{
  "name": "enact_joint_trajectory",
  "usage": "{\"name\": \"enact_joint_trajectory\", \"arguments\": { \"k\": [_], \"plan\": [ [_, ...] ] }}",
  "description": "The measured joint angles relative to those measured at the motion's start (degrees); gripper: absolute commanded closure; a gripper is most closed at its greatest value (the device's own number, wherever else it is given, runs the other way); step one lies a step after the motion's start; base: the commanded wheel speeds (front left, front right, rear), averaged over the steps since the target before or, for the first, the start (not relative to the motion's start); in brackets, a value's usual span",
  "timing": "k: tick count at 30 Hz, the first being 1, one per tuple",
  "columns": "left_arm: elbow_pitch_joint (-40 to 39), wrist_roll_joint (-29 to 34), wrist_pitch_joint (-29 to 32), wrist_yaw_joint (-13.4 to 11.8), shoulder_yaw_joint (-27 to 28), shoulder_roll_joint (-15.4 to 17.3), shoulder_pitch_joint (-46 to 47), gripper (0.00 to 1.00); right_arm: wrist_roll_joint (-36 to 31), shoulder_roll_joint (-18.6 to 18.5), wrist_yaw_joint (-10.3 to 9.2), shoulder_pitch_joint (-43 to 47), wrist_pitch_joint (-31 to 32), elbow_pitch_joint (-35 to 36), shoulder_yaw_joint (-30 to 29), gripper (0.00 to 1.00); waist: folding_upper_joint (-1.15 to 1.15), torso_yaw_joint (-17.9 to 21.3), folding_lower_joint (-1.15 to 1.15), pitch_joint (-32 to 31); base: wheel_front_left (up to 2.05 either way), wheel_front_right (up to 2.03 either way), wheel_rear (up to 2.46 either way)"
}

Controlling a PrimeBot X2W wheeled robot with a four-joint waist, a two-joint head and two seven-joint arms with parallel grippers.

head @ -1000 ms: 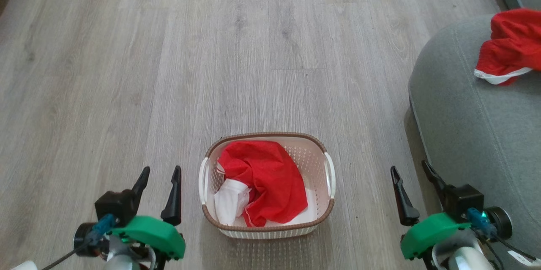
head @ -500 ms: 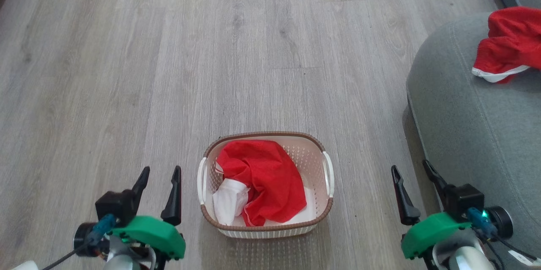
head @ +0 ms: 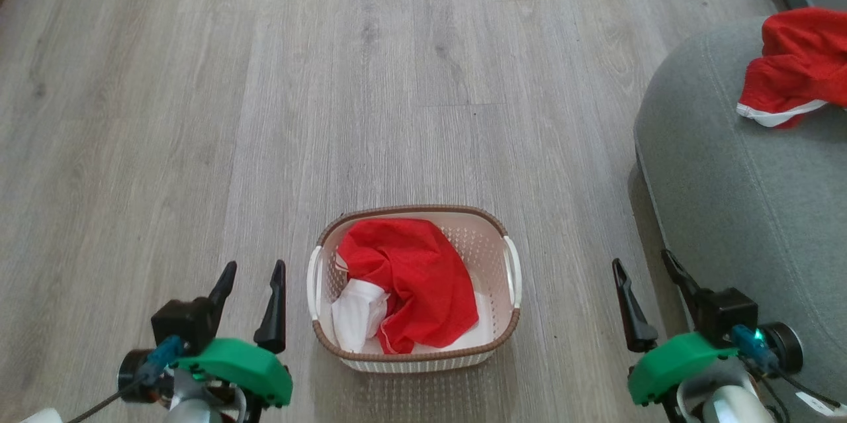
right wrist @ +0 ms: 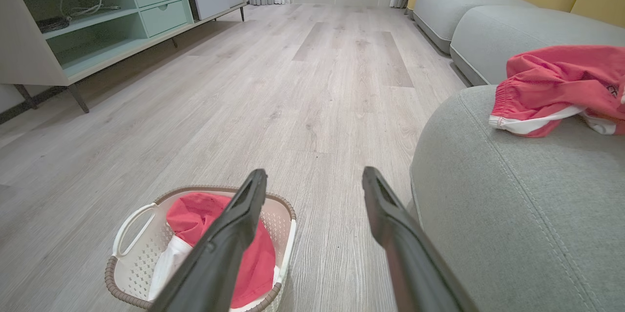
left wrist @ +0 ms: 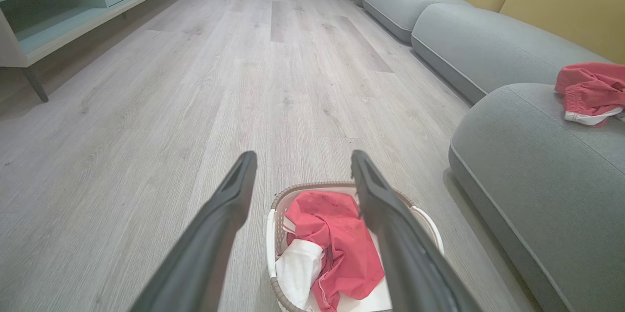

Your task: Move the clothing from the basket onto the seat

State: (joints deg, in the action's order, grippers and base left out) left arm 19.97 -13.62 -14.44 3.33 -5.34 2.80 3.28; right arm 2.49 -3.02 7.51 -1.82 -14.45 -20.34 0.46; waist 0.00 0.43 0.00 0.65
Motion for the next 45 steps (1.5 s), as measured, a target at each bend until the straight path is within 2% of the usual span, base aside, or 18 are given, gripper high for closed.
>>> {"name": "enact_joint_trajectory", "arguments": {
  "k": [8,14,20,23,24,26,30,40,45],
  "plan": [
    [-0.1,0.0,0.0,0.0,-0.1,0.0,0.0,0.00,0.0,0.0,0.00,-0.1,0.0,0.4,0.0,0.00,0.00,0.5,0.00,1.1,0.00,0.00,0.00],
    [2.0,0.2,0.0,-0.6,-3.2,0.0,3.1,0.00,-0.1,0.0,0.00,-4.0,0.0,2.4,-0.8,0.00,0.00,0.9,0.00,5.9,0.00,0.00,0.00],
    [9.4,1.5,0.0,-1.5,-10.3,-0.4,17.3,0.00,-0.5,0.0,0.00,-13.2,0.0,6.1,-0.8,0.00,0.00,1.5,0.01,15.2,0.00,0.00,0.00],
    [13.9,-0.5,3.3,-1.6,-13.1,-0.4,24.7,0.00,-0.3,0.0,0.00,-18.0,0.0,8.2,-0.2,0.00,0.00,2.0,0.02,21.0,0.00,0.00,0.00],
    [13.9,-0.5,3.3,-1.6,-13.1,-0.4,24.7,0.00,-0.3,0.0,0.00,-18.0,0.0,8.2,-0.2,0.00,0.00,2.0,0.02,21.0,0.00,0.00,0.00],
    [16.3,-1.6,5.3,-2.5,-15.0,-0.4,28.9,0.00,0.2,0.0,0.00,-20.8,0.0,9.2,-0.2,0.00,0.00,2.4,0.03,25.1,0.00,0.00,0.00],
    [21.6,0.8,7.9,-3.9,-18.5,-0.6,37.7,0.00,2.0,-0.1,0.00,-24.5,0.0,9.7,0.9,0.00,0.00,3.3,0.03,33.0,0.00,0.00,0.00],
    [33.3,1.5,12.7,-6.3,-18.6,-0.7,53.0,0.00,8.5,-0.1,0.00,-30.5,-0.2,11.5,4.6,0.00,0.01,7.2,0.02,48.6,0.00,0.00,0.00],
    [38.0,1.8,13.7,-7.2,-18.5,1.1,57.8,0.00,11.4,-0.1,0.00,-30.6,-0.2,12.4,6.7,0.00,0.01,9.8,0.00,53.5,0.00,0.00,0.00]
  ]
}}
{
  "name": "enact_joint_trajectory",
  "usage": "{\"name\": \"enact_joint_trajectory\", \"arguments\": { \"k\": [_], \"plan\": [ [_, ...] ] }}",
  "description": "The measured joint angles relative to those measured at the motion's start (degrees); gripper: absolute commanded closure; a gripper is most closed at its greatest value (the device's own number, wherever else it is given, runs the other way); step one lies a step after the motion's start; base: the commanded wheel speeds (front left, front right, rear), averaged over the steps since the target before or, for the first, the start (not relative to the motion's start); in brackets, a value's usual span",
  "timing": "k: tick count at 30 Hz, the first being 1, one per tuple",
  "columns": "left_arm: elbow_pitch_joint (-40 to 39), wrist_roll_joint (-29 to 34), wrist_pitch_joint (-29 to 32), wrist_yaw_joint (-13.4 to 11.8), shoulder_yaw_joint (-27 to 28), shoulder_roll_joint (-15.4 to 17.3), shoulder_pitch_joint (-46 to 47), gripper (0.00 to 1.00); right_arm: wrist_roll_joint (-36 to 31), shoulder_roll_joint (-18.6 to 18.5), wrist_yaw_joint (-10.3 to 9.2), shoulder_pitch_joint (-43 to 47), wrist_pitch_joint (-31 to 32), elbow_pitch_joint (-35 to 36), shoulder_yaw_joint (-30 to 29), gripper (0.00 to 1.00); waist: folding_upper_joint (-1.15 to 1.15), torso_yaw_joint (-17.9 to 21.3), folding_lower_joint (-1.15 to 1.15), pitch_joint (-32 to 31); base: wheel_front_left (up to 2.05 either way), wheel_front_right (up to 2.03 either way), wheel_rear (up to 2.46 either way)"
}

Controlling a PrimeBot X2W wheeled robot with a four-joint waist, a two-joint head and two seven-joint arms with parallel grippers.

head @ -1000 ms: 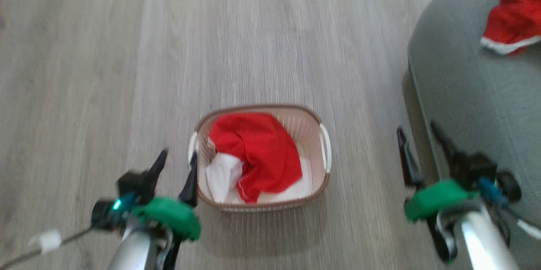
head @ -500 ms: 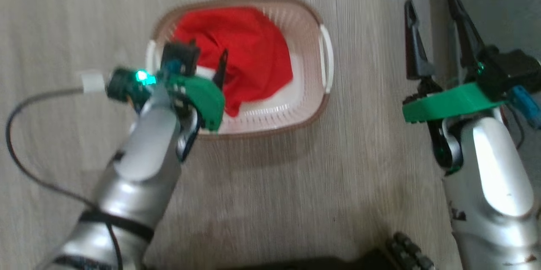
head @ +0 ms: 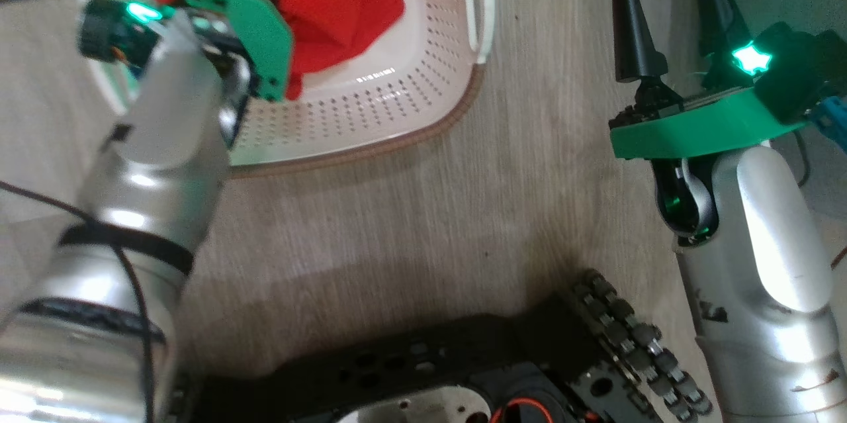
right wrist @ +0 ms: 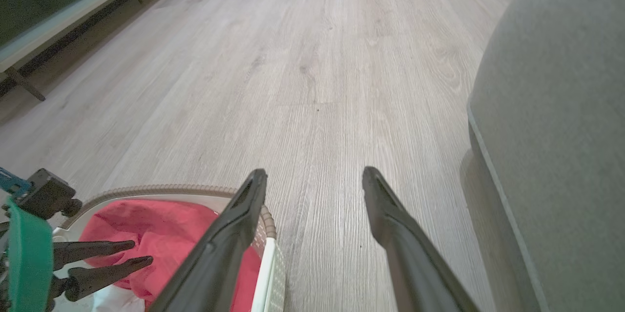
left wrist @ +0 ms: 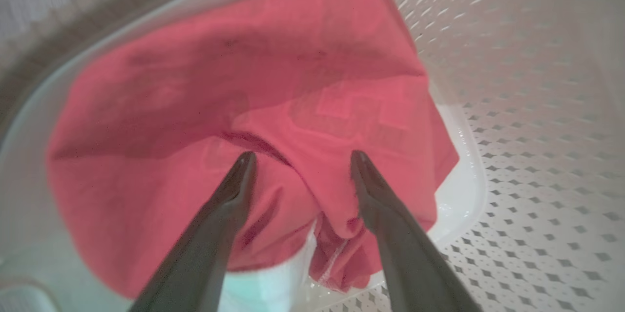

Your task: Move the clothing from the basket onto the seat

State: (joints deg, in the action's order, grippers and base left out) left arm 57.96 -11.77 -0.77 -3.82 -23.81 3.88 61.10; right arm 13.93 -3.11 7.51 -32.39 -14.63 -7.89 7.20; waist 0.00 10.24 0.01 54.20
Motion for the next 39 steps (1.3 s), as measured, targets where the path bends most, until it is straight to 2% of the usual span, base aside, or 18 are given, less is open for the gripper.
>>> {"name": "enact_joint_trajectory", "arguments": {
  "k": [4,9,10,11,12,13,14,20,26,33,37,39],
  "plan": [
    [3.6,1.8,1.8,-1.7,-0.5,2.1,4.7,0.00,2.0,0.0,0.00,-0.1,0.0,1.5,1.0,0.00,0.00,2.0,0.00,3.7,0.00,0.00,0.00],
    [7.5,3.3,3.0,-2.4,-1.3,4.5,8.3,0.00,4.9,0.0,0.00,0.1,0.0,3.0,2.3,0.00,0.00,5.0,0.00,7.1,0.00,0.00,0.00],
    [8.3,3.3,3.2,-2.4,-1.4,4.7,8.5,0.13,5.3,0.0,0.00,0.2,0.0,3.2,2.3,0.00,0.00,5.7,0.00,7.7,0.00,0.00,0.00],
    [8.9,3.3,3.2,-2.4,-1.6,4.9,8.5,0.13,5.7,0.0,0.00,0.2,0.0,3.2,2.2,0.00,0.00,6.2,0.00,8.1,0.00,0.00,0.00],
    [9.6,3.3,3.1,-2.4,-1.9,4.9,8.4,0.58,6.0,0.0,0.00,0.4,0.0,3.2,2.1,0.00,0.00,6.7,0.00,8.3,0.00,0.00,0.00],
    [10.1,3.3,2.8,-2.2,-2.0,4.8,8.4,0.83,6.4,0.0,0.00,0.5,0.0,3.2,1.9,0.00,0.00,7.1,0.00,8.6,0.00,0.00,0.00],
    [10.3,3.3,2.2,-1.9,-2.1,4.6,8.4,1.00,6.7,0.0,0.00,0.5,0.0,3.2,1.6,0.00,0.00,7.4,0.00,8.7,0.00,0.00,0.00],
    [11.5,3.0,-0.9,-0.6,-2.7,3.0,8.4,1.00,7.3,0.1,0.00,1.2,0.0,2.7,1.2,0.00,0.00,7.9,-0.01,8.0,0.00,0.00,0.00],
    [11.3,-0.3,-6.5,1.8,-2.1,0.2,6.6,1.00,5.3,0.1,0.00,1.4,0.0,0.8,-0.6,0.00,0.00,6.2,-0.01,4.1,0.00,0.00,0.00],
    [8.7,-4.9,-12.3,5.0,-1.6,-1.3,0.0,1.00,0.0,0.1,0.00,5.0,0.0,-0.6,-5.7,0.00,0.00,2.4,-0.01,-4.1,0.00,0.00,0.00],
    [3.0,-8.2,-13.4,6.4,-1.1,-1.6,-6.6,1.00,-3.5,0.1,0.00,8.6,0.0,-1.8,-8.6,0.00,-0.01,-0.5,-0.01,-12.0,0.00,0.00,0.00],
    [0.9,-9.2,-13.4,6.6,-0.8,-1.6,-8.3,1.00,-4.1,0.1,0.00,9.5,0.0,-2.0,-9.3,0.00,-0.01,-1.2,-0.01,-13.7,0.00,0.00,0.00]
  ]
}}
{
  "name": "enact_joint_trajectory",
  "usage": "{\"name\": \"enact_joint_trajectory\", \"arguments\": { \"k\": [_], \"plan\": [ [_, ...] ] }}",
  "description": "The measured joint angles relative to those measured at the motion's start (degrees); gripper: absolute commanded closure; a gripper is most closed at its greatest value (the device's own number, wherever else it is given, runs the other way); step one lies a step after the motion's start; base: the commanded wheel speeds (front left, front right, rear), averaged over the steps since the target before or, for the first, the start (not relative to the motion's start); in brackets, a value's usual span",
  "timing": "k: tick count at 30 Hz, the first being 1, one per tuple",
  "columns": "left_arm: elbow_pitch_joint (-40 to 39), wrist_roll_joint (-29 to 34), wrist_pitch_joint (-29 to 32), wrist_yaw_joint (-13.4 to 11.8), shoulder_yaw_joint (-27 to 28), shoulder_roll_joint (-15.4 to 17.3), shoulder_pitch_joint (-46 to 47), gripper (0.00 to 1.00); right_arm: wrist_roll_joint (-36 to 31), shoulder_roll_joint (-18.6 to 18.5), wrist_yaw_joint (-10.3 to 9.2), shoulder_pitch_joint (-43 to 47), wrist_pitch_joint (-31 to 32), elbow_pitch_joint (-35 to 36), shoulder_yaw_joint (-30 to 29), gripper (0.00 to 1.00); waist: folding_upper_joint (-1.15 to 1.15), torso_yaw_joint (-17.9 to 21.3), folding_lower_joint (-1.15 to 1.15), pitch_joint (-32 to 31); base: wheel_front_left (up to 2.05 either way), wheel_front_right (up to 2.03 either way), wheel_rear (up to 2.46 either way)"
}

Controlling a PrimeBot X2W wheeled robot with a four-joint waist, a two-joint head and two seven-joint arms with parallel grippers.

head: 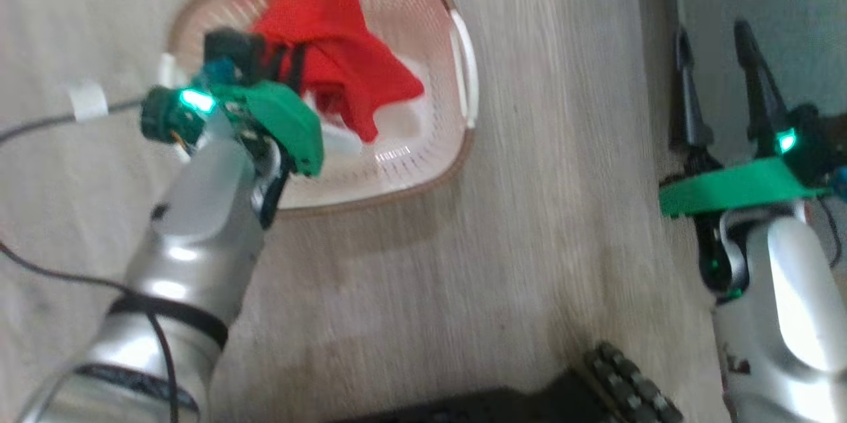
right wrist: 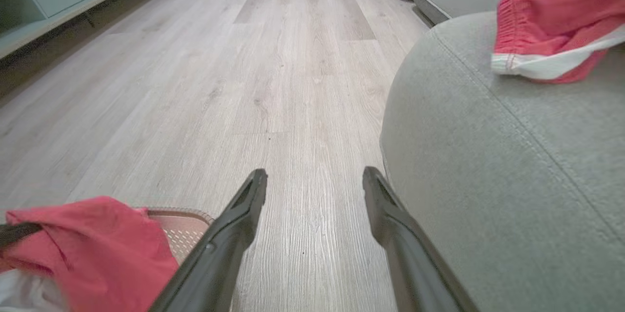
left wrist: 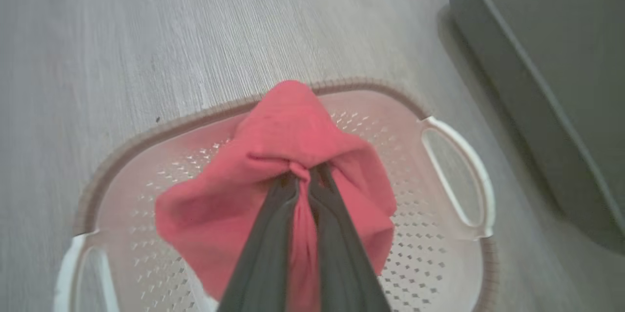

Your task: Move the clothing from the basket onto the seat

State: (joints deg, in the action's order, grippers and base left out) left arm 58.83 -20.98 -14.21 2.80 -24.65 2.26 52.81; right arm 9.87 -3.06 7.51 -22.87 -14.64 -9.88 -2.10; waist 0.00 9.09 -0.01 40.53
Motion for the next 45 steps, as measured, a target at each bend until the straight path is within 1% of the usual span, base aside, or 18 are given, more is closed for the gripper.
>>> {"name": "enact_joint_trajectory", "arguments": {
  "k": [3,5,8,11,15,18,23,27,32,35,45],
  "plan": [
    [-6.6,-0.1,0.0,-0.7,0.2,-0.1,-5.3,1.00,-1.4,0.0,0.00,3.2,0.0,-0.7,-1.7,0.00,0.00,-2.0,0.00,-5.1,0.00,0.00,0.00],
    [-11.0,0.2,-0.1,-1.8,0.9,-0.1,-9.0,1.00,-1.8,0.0,0.00,5.2,0.0,-1.2,-2.5,0.00,0.00,-3.3,0.00,-8.5,0.00,0.00,0.00],
    [-17.6,1.1,-0.1,-3.1,2.5,1.0,-15.2,1.00,-2.3,-0.1,0.00,7.4,0.0,-1.7,-3.2,0.00,0.00,-5.2,0.00,-13.5,0.00,0.00,0.00],
    [-22.5,1.9,-0.1,-4.2,4.0,2.6,-21.8,1.00,-3.1,-0.4,0.00,9.6,0.0,-2.5,-2.9,0.00,0.00,-6.8,0.00,-18.3,0.00,0.00,0.00],
    [-27.6,2.5,-0.1,-5.5,6.7,4.4,-30.4,1.00,-3.8,-1.4,0.00,13.3,0.0,-3.7,-1.9,0.00,0.00,-8.6,-0.01,-24.5,0.00,0.00,0.00],
    [-30.3,2.8,-0.1,-6.1,8.6,5.3,-35.6,1.00,-3.8,-1.6,0.00,16.0,0.0,-4.3,-1.8,0.00,0.00,-9.7,0.00,-28.8,0.00,0.00,0.00],
    [-34.4,3.3,-0.1,-6.5,10.9,5.6,-41.4,1.00,-3.8,-1.9,0.00,19.8,0.0,-4.6,-2.0,0.00,0.00,-11.3,0.00,-34.5,0.00,0.00,0.00],
    [-37.7,3.9,-0.1,-6.8,12.9,5.7,-43.9,1.00,-3.8,-1.9,0.00,21.4,0.0,-4.9,-1.8,0.00,0.00,-12.1,0.00,-37.7,0.00,0.00,0.00],
    [-40.2,3.9,-0.1,-7.1,14.9,5.7,-47.4,1.00,-4.3,-1.9,0.00,22.5,0.0,-5.2,-0.8,0.00,0.00,-12.0,0.00,-40.3,0.00,0.00,0.00],
    [-41.1,3.9,-0.1,-7.1,15.5,5.7,-48.6,1.00,-4.3,-1.9,0.00,23.2,0.0,-5.2,-0.6,0.00,0.00,-11.7,0.00,-40.7,0.00,0.00,0.00],
    [-41.9,4.9,-0.1,-7.0,16.4,5.6,-48.7,1.00,-4.3,-1.9,0.00,23.4,0.0,-5.5,0.2,0.00,0.00,-11.4,0.00,-41.1,0.00,0.00,0.00]
  ]
}}
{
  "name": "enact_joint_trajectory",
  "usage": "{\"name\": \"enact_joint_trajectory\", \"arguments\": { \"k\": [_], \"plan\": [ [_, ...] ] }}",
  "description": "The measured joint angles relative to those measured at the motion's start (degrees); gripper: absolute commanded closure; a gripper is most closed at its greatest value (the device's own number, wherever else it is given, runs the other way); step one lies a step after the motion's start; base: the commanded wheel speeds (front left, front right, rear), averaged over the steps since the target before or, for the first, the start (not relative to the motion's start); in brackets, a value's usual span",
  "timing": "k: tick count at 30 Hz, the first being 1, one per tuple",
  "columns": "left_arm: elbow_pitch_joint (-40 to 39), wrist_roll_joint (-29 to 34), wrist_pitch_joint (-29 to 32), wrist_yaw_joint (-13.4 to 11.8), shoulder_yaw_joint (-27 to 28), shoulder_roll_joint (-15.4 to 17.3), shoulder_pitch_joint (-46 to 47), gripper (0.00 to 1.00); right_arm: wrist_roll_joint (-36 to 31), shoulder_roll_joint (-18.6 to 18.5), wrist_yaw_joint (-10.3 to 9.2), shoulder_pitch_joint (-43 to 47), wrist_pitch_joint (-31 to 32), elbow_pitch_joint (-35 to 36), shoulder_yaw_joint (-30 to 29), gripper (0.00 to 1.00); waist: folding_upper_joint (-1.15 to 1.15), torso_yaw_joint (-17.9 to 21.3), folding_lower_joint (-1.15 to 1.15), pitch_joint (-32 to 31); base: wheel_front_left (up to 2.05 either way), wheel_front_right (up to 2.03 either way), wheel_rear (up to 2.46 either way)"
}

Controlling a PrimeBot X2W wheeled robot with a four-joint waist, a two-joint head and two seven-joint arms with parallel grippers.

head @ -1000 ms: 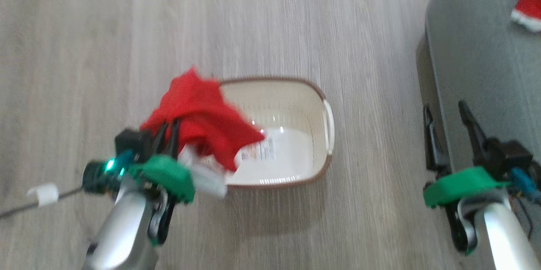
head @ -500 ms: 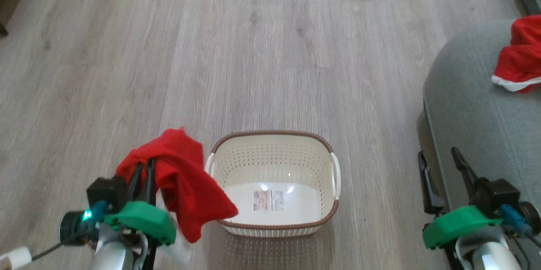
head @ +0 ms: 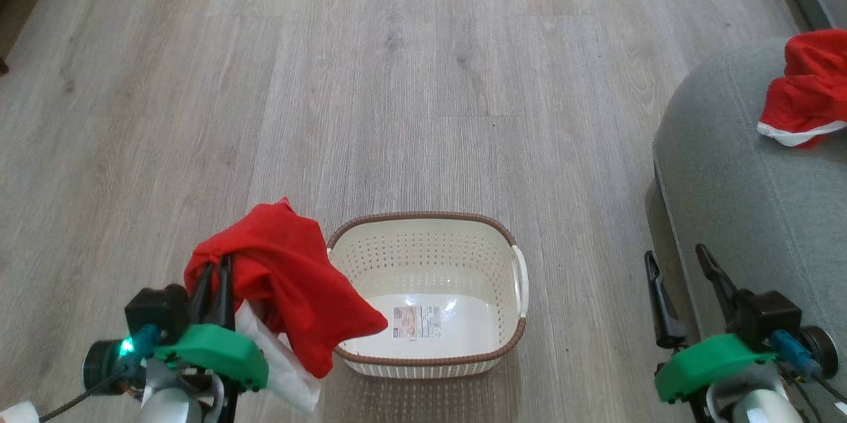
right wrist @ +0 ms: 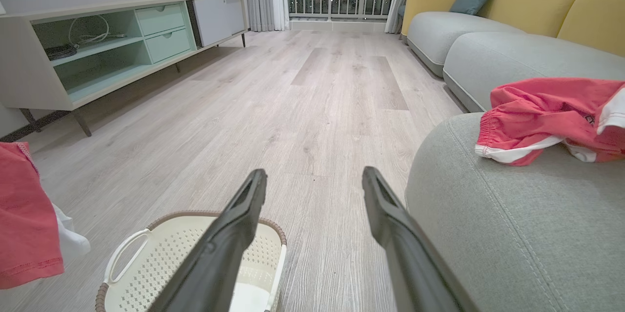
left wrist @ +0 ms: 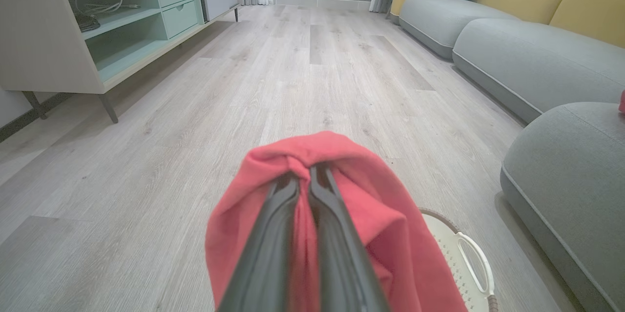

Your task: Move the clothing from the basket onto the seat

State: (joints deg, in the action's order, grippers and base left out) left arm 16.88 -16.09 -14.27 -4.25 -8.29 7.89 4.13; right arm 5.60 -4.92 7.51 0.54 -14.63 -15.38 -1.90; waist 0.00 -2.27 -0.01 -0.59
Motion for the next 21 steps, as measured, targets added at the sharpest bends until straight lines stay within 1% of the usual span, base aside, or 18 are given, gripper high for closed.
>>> {"name": "enact_joint_trajectory", "arguments": {
  "k": [21],
  "plan": [
    [0.0,0.5,0.0,0.6,0.8,-0.6,0.0,1.00,0.0,-0.1,0.00,0.0,0.0,-0.9,0.6,0.00,0.00,-0.1,0.01,-0.7,0.00,0.00,0.00]
  ]
}}
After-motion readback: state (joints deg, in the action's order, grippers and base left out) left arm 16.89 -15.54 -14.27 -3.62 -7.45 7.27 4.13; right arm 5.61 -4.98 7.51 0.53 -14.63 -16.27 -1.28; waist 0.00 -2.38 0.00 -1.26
